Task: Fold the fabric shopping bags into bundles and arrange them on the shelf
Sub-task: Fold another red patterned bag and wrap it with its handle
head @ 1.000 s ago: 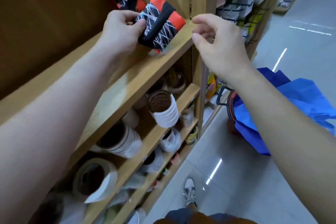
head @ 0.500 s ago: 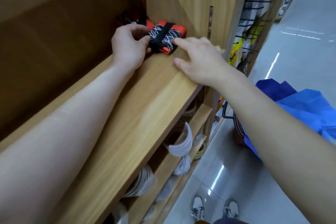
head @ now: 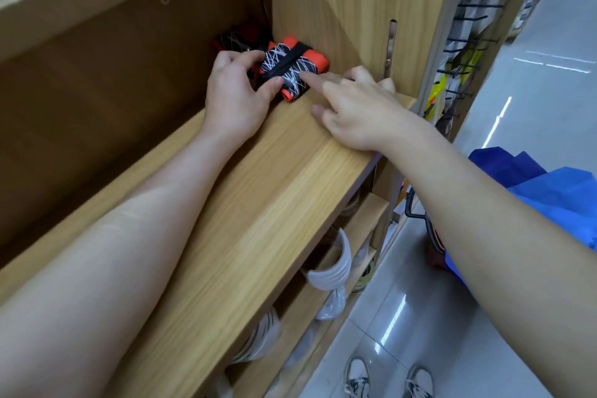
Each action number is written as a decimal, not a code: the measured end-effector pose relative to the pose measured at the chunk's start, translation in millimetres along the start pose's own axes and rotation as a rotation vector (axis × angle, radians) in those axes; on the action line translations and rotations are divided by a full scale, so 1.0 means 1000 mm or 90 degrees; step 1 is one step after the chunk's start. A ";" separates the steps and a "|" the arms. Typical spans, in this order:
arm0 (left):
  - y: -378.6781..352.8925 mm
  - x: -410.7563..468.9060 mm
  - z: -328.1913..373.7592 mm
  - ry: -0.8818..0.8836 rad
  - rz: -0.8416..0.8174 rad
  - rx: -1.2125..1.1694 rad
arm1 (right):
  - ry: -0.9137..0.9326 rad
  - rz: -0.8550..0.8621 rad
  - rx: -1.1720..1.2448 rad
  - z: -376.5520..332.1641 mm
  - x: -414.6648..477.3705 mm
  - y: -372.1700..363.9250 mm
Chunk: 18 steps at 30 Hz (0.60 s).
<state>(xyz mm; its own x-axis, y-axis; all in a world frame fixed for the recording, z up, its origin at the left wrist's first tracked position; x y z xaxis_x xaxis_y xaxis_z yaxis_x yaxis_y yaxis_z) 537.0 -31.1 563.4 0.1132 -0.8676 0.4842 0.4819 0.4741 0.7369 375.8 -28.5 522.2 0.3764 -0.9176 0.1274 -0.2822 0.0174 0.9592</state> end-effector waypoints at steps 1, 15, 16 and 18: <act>0.001 -0.001 0.002 -0.010 0.000 0.007 | -0.002 0.019 0.016 0.000 0.000 0.002; 0.030 -0.040 0.074 -0.214 0.032 -0.007 | -0.020 0.435 0.241 0.098 -0.126 0.053; 0.029 -0.047 0.090 -0.261 0.015 -0.002 | -0.020 0.426 0.207 0.106 -0.136 0.052; 0.022 -0.061 0.122 -0.353 -0.044 0.015 | -0.039 0.392 0.140 0.129 -0.156 0.045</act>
<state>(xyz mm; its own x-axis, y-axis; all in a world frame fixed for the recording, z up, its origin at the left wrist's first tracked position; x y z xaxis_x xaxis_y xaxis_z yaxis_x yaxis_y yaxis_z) 434.5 50.6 607.3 -0.3956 -0.6909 0.6051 0.4518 0.4272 0.7832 190.6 64.4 513.0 0.0397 -0.7865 0.6163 -0.6068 0.4711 0.6402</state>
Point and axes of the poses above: each hand's wrist, its own x-axis towards the middle knuckle, its own y-axis out of the back of the hand, z = x × y, the point moved 8 cm from there along x, towards the middle knuckle, and after that the axes turned 4 degrees about z, right-handed, at the moved point
